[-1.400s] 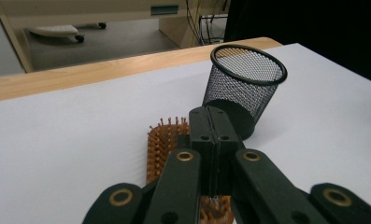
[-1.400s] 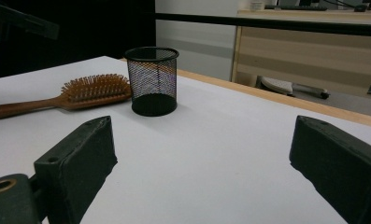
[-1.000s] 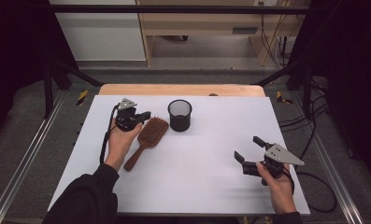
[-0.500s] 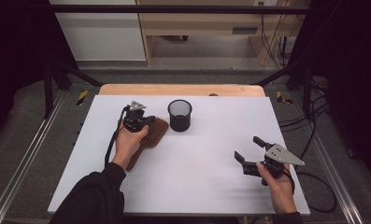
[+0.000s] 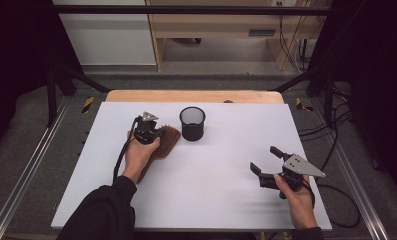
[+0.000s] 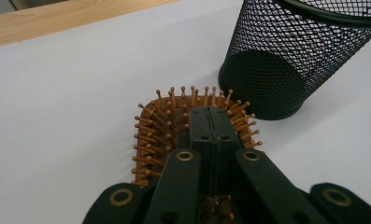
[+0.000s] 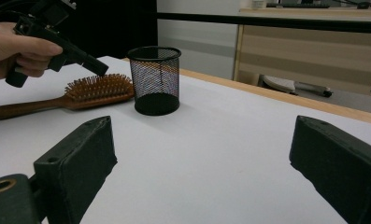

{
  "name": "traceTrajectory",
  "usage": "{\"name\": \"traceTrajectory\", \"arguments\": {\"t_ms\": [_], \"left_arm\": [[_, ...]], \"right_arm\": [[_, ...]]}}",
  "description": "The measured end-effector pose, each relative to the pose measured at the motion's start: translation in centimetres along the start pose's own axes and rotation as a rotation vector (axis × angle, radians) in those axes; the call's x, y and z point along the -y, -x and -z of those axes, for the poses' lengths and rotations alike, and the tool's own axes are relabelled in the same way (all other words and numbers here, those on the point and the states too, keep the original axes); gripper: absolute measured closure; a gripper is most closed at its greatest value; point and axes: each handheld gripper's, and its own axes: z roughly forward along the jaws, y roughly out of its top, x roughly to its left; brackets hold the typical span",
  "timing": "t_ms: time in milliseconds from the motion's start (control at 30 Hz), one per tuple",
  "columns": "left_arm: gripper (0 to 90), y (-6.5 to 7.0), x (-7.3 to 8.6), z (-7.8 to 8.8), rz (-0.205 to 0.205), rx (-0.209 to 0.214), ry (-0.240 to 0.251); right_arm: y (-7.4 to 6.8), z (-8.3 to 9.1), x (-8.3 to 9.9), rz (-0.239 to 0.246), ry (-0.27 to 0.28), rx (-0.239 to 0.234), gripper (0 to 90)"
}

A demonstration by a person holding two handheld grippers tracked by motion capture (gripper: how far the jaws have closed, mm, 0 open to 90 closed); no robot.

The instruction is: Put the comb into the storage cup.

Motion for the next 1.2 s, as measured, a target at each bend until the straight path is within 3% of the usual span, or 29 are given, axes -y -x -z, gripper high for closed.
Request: {"name": "traceTrajectory", "arguments": {"t_ms": [733, 1200], "left_arm": [[90.0, 0.3, 1.1, 0.4, 0.0, 0.008, -0.019], [90.0, 1.0, 2.4, 1.8, 0.011, 0.03, -0.018]], "right_arm": [[-0.1, -0.1, 0.1, -0.004, -0.008, -0.004, 6.7], [0.0, -0.2, 0.1, -0.005, -0.012, -0.007, 6.7]]}}
